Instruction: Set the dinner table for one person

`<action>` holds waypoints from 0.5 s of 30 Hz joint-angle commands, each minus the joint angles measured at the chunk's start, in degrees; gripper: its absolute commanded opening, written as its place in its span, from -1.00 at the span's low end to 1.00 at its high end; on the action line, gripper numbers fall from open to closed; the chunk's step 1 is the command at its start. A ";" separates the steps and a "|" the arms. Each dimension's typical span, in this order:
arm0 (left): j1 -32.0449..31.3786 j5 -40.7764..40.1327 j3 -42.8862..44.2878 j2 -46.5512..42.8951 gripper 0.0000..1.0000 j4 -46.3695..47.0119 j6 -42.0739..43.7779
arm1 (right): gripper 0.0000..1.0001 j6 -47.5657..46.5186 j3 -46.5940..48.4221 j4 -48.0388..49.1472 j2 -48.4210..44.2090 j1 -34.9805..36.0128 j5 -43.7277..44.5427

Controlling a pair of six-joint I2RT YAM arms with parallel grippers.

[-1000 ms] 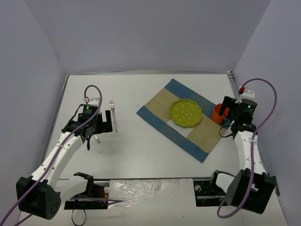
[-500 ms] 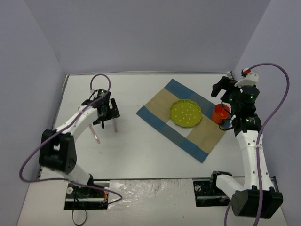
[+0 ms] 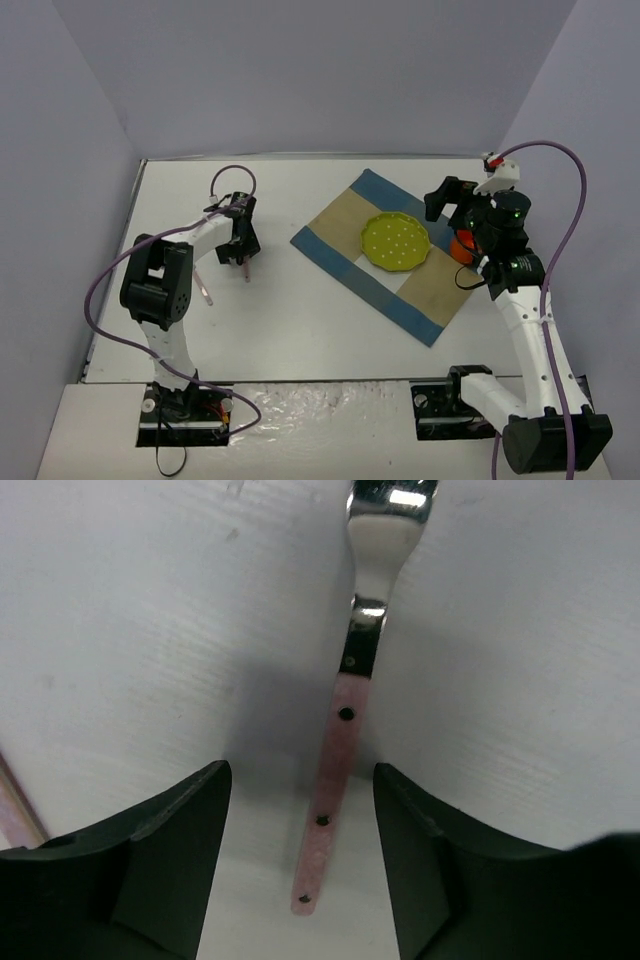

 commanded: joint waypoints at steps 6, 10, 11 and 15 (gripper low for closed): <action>-0.94 -0.13 -2.07 -0.16 -0.36 4.55 -0.68 | 1.00 1.03 -2.21 3.46 -2.39 0.41 -3.44; -1.25 -0.28 -3.21 -0.67 -0.90 5.25 0.21 | 1.00 0.87 -2.71 3.39 -2.95 0.42 -3.68; -1.33 -0.38 -3.28 -0.95 -0.99 5.16 0.89 | 1.00 0.71 -2.96 3.38 -3.13 0.50 -3.76; -1.68 -1.44 -1.63 -3.92 -1.00 4.01 4.48 | 1.00 0.68 -3.30 2.89 -3.93 0.42 -3.91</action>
